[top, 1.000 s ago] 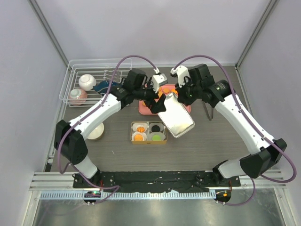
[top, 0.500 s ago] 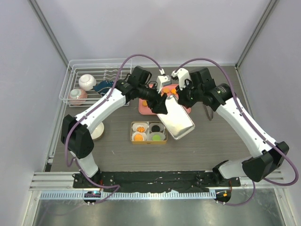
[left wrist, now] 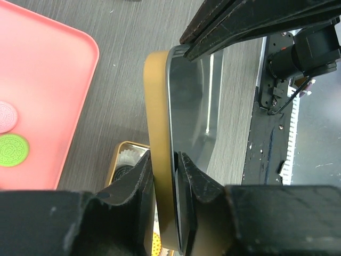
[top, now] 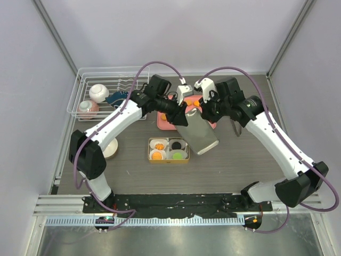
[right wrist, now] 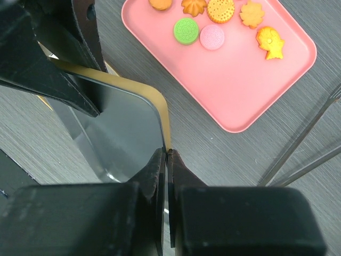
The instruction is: Pack the cookies
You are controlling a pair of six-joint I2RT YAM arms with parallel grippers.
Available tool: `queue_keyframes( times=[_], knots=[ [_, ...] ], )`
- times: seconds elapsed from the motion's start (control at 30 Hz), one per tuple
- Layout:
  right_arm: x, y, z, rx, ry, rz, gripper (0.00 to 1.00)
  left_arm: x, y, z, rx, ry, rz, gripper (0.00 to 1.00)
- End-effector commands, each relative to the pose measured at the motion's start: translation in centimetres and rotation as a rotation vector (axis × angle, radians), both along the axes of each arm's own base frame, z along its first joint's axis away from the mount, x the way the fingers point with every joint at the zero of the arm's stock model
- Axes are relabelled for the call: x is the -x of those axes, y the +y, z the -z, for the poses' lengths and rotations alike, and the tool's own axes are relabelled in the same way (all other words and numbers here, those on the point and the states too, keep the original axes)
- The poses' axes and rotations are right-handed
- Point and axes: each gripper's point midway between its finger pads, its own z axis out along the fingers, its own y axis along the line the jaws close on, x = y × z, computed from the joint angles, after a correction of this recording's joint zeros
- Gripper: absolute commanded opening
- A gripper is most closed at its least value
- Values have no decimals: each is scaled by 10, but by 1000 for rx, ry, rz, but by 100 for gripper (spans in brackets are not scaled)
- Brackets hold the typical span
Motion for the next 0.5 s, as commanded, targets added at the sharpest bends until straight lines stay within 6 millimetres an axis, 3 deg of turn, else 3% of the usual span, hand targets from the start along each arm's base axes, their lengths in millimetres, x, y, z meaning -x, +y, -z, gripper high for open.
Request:
queue_keyframes(
  times=[0.0,0.13,0.37,0.47],
  knots=[
    [0,6,-21,-54,-66,-13,8,2,-1,-33,57,-65,-1,24],
    [0,3,-22,-48,-70,-3,16,-3,4,-38,49,-111,-40,18],
    [3,-7,-29,-31,-100,23,51,-6,15,-54,60,-198,-102,13],
    [4,-14,-37,-40,-123,50,53,-11,22,-66,70,-259,-151,13]
  ],
)
